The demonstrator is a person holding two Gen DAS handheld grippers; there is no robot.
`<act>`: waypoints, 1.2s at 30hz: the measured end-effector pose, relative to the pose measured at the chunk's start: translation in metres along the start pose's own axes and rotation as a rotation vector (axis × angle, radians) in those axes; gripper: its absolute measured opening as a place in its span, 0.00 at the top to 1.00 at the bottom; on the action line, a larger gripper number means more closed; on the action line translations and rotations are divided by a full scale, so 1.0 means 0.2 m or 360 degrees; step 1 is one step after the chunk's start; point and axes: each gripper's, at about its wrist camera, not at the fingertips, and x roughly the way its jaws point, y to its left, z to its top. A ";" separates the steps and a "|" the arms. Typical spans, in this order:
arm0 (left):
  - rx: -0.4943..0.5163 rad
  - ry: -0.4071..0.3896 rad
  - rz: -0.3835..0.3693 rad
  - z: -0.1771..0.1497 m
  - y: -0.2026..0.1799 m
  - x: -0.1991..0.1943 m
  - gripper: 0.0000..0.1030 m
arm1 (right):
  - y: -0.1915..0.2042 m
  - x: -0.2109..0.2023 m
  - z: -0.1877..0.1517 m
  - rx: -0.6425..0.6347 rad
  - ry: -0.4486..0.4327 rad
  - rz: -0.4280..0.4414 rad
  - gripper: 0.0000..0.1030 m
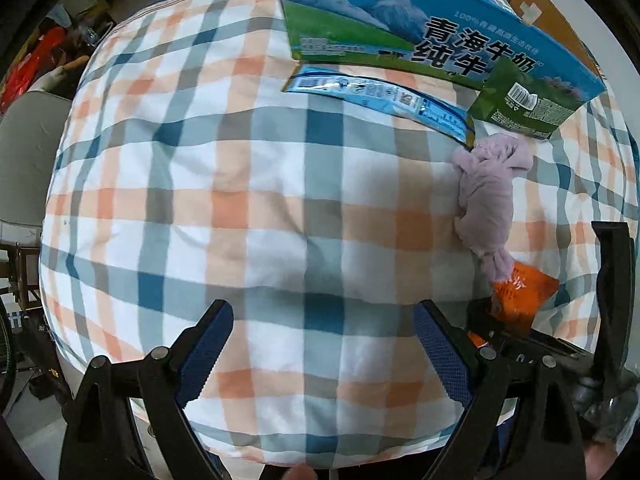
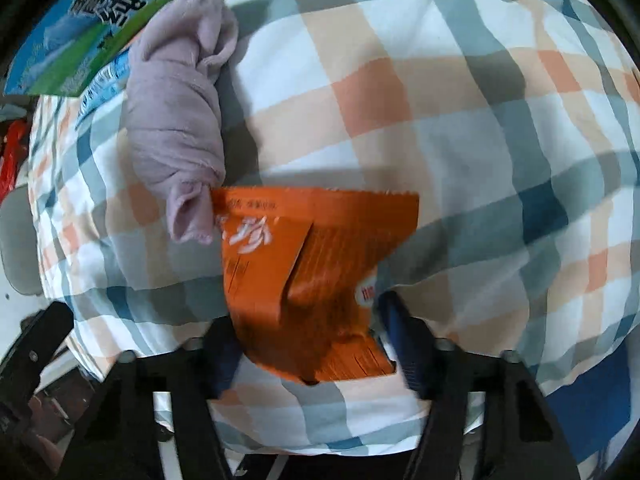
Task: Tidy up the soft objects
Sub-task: 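Grasp the orange snack bag with right tool while left tool grasps the pink cloth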
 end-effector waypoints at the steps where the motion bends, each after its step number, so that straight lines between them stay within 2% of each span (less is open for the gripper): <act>1: 0.0006 0.0006 -0.0004 0.01 -0.02 0.00 0.10 | -0.01 -0.01 0.00 -0.0014 -0.0005 0.0003 0.46; 9: 0.0060 0.0071 -0.0192 0.16 -0.30 0.02 0.10 | -0.20 -0.23 0.03 -0.0061 -0.0113 -0.0058 0.48; 13: 0.0140 0.0119 -0.0229 0.26 -0.49 0.09 0.11 | -0.30 -0.31 0.11 -0.0063 -0.0155 -0.0084 0.48; 17: 0.0243 0.0190 -0.0183 0.36 -0.66 0.22 0.28 | -0.38 -0.32 0.22 -0.0057 -0.0140 -0.0093 0.48; 20: 0.0260 0.0249 -0.0146 0.40 -0.74 0.31 0.38 | -0.44 -0.30 0.30 -0.0070 -0.0110 -0.0091 0.48; 21: 0.0261 0.0258 -0.0125 0.39 -0.75 0.33 0.43 | -0.45 -0.31 0.38 -0.0075 -0.0093 -0.0081 0.48; 27: 0.0250 0.0217 -0.0053 0.38 -0.78 0.39 0.63 | -0.52 -0.31 0.50 -0.0146 -0.0057 -0.0091 0.48; 30: 0.0201 0.0176 -0.0073 0.35 -0.75 0.38 0.67 | -0.53 -0.31 0.53 -0.0180 -0.0047 -0.0104 0.48; 36: 0.0152 0.0094 -0.0116 0.28 -0.71 0.29 0.69 | -0.50 -0.35 0.58 -0.0237 -0.0057 -0.0124 0.49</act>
